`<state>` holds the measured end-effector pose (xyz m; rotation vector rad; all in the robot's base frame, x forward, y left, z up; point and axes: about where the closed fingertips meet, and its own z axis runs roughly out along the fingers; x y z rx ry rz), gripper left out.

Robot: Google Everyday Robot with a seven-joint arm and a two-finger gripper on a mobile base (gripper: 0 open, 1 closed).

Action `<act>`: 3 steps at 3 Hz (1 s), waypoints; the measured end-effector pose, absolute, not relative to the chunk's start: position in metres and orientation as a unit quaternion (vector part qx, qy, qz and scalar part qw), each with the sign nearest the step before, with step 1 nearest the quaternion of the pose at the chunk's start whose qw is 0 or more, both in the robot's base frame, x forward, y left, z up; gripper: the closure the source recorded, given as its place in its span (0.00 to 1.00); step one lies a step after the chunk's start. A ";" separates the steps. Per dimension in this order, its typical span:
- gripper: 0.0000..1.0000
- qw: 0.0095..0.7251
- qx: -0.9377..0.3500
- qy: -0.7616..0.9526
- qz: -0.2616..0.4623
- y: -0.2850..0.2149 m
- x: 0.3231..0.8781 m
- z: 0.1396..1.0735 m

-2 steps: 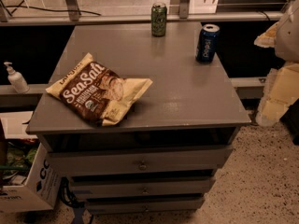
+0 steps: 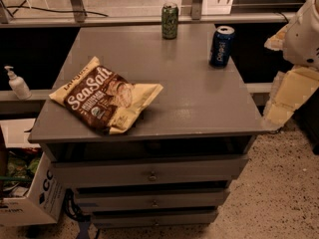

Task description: Move green can near brown chip bag

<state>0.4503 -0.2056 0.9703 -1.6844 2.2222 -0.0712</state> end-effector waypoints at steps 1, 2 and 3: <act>0.00 0.200 -0.574 0.794 -0.013 -0.194 0.471 0.957; 0.00 0.228 -0.557 0.798 0.011 -0.169 0.508 0.937; 0.00 0.264 -0.535 0.801 0.046 -0.143 0.550 0.925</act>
Offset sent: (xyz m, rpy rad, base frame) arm 0.1055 0.0657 -0.0583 0.2331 -0.0572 -0.0951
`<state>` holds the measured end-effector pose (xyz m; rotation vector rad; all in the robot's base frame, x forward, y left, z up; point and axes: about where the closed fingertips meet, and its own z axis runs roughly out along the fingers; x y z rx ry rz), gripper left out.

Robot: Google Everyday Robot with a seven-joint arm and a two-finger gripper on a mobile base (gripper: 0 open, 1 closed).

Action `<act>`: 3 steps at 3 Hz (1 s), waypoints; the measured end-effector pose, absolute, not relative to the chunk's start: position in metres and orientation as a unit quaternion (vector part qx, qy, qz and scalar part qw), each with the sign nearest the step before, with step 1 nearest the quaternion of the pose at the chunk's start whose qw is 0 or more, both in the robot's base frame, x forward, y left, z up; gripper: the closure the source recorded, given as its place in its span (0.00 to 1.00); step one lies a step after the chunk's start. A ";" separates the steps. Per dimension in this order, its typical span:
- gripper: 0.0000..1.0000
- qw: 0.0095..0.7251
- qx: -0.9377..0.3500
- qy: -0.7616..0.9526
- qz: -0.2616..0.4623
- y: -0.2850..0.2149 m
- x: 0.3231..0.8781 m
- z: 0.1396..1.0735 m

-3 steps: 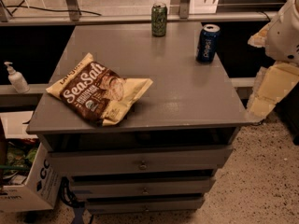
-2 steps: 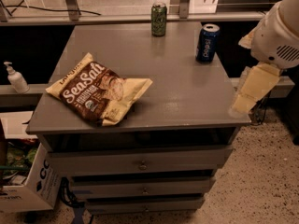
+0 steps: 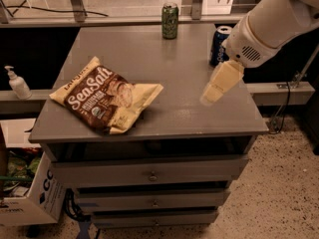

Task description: Move green can near brown chip bag

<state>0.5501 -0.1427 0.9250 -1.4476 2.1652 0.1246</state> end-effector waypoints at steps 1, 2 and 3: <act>0.00 0.298 -0.511 0.801 0.093 -0.125 0.588 0.924; 0.00 0.302 -0.507 0.802 0.094 -0.123 0.599 0.920; 0.00 0.333 -0.483 0.804 0.101 -0.119 0.636 0.917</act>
Offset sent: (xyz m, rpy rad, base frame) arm 0.0270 0.0126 -0.0015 0.0883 -0.0013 -0.0140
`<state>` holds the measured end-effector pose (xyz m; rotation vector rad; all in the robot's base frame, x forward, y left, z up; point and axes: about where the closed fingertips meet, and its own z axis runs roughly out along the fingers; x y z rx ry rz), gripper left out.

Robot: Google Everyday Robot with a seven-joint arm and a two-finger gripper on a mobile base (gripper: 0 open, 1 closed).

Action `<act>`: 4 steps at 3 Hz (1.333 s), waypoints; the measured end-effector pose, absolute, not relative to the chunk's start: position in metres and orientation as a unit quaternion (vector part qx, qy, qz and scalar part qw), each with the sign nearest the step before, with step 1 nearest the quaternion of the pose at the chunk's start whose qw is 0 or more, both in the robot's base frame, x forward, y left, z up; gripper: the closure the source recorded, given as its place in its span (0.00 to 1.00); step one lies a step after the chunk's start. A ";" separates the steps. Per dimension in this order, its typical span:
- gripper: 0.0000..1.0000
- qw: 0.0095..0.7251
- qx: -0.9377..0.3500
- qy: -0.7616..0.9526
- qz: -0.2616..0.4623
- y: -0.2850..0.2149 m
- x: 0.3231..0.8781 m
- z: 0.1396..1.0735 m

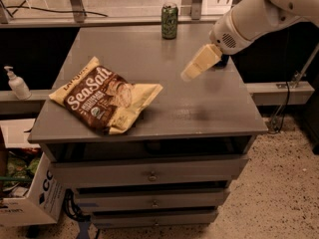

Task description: Move green can near brown chip bag

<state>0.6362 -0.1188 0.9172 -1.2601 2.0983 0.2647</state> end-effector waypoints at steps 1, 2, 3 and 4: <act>0.00 0.363 -0.455 0.806 0.105 -0.109 0.683 0.918; 0.00 0.381 -0.430 0.811 0.108 -0.094 0.723 0.916; 0.00 0.388 -0.406 0.820 0.107 -0.069 0.755 0.907; 0.00 0.397 -0.376 0.831 0.103 -0.042 0.780 0.897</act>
Offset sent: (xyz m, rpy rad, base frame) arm 0.1372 0.0395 0.0004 0.1417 -0.0797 -0.1644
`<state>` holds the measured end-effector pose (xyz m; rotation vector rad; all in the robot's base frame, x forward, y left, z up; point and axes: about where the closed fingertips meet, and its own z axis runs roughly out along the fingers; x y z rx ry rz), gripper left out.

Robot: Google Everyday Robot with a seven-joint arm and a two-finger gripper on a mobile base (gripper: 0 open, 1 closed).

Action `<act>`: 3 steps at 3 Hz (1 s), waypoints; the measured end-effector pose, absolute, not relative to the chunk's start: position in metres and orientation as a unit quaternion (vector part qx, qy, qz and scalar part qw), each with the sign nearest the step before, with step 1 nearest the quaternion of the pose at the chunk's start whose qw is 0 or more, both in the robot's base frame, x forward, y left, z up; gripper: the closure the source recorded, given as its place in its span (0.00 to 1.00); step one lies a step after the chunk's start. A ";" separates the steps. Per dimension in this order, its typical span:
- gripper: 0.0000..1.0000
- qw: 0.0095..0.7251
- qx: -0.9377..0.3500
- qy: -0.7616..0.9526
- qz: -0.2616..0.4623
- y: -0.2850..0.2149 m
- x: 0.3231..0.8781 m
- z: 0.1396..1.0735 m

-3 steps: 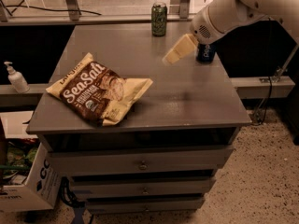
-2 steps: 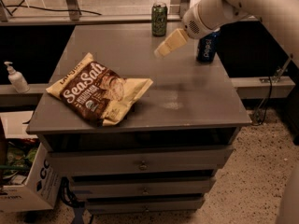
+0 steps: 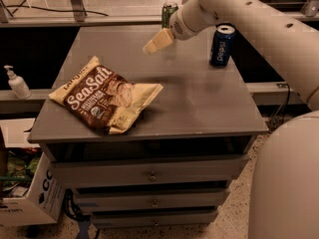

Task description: Move green can near brown chip bag

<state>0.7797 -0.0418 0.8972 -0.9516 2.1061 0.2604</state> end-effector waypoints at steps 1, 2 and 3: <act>0.00 0.430 -0.352 0.825 0.107 -0.025 0.794 0.887; 0.00 0.456 -0.344 0.814 0.105 -0.021 0.805 0.898; 0.00 0.456 -0.344 0.814 0.106 -0.021 0.805 0.897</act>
Offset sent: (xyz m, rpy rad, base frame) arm 0.0100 0.0130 -0.0092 0.0355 -0.0306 -0.0287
